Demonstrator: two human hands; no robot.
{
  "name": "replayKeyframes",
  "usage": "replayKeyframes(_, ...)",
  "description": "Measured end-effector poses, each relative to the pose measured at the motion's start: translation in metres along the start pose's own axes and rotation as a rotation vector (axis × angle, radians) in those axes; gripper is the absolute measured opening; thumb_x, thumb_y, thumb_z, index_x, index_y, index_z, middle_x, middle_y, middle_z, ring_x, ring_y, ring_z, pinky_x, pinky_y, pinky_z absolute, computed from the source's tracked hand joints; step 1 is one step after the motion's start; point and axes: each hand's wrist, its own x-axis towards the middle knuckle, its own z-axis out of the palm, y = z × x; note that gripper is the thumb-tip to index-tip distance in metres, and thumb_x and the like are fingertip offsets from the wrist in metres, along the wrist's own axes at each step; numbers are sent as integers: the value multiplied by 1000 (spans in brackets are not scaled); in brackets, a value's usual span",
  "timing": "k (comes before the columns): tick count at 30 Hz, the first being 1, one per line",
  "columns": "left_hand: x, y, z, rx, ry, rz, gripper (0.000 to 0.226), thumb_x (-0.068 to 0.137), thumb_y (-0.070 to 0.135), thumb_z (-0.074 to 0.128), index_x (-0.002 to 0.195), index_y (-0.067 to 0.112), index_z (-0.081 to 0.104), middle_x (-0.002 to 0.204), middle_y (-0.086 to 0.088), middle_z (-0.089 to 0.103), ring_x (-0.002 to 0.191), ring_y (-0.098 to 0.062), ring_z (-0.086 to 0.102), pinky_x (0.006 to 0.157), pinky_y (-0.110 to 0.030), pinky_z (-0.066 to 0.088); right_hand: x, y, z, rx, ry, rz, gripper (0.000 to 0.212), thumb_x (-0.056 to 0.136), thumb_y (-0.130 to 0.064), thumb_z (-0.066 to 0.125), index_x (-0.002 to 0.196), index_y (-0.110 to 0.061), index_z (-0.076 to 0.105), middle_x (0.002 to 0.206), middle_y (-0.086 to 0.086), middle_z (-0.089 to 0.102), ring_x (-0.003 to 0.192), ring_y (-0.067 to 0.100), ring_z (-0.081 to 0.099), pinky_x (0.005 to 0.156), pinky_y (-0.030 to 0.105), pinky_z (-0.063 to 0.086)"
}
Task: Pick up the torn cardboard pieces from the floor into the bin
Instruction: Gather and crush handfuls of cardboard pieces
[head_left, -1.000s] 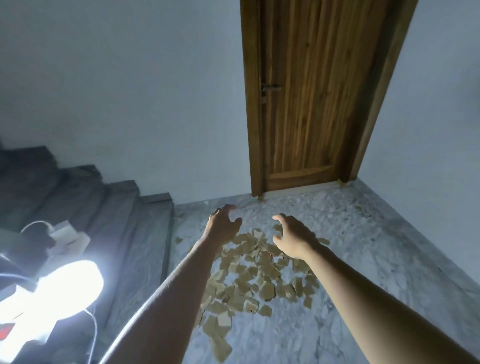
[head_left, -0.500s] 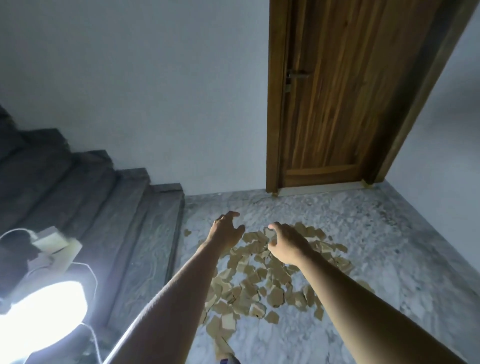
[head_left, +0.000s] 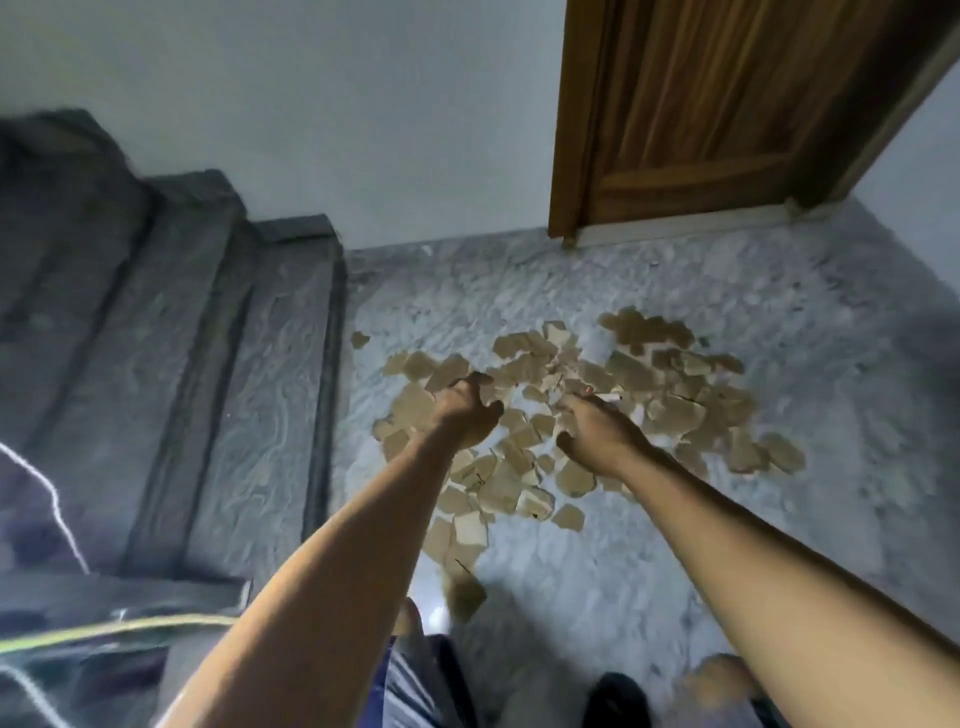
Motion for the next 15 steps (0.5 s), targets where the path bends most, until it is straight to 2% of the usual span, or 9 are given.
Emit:
replayKeyframes(2, 23, -39, 42, 4, -24, -18, 50, 92, 35, 58, 139, 20, 49, 139, -9, 54, 122, -28, 55, 97, -31, 44, 28, 16, 57, 15, -48, 32, 49, 86, -24, 63, 133, -27, 52, 131, 6, 60, 112, 29, 60, 88, 35, 51)
replayKeyframes(4, 48, -81, 87, -14, -47, -47, 50, 92, 34, 59, 139, 19, 49, 136, -12, 57, 121, -29, 56, 97, -31, 44, 59, 30, 113, 37, -89, 67, 47, 88, -21, 65, 133, -27, 52, 129, 6, 62, 112, 28, 60, 90, 32, 50)
replayKeyframes(7, 82, -141, 148, -4, -81, -73, 53, 90, 35, 60, 139, 20, 49, 137, -11, 57, 124, -29, 55, 100, -31, 43, 102, 47, 191, 25, -109, 49, 48, 86, -27, 66, 133, -30, 52, 131, 5, 61, 117, 29, 59, 98, 36, 49)
replayKeyframes(11, 124, -225, 231, 52, -155, -110, 58, 88, 36, 62, 141, 19, 45, 141, -11, 53, 129, -31, 50, 102, -32, 44, 153, 75, 304, 23, -196, 11, 56, 78, -32, 68, 131, -31, 52, 132, 2, 60, 120, 28, 58, 98, 40, 51)
replayKeyframes(13, 139, -265, 267, 113, -185, -124, 57, 89, 29, 62, 141, 13, 46, 143, -15, 50, 131, -31, 46, 97, -22, 46, 167, 85, 359, 8, -253, -9, 56, 76, -37, 71, 128, -30, 51, 129, 2, 60, 119, 29, 58, 95, 40, 51)
replayKeyframes(15, 152, -306, 301, 190, -304, -109, 49, 95, 16, 58, 141, 3, 46, 145, -19, 47, 133, -32, 44, 76, -1, 41, 175, 92, 411, -50, -318, -22, 58, 78, -40, 75, 128, -23, 52, 129, 4, 58, 118, 30, 56, 91, 35, 49)
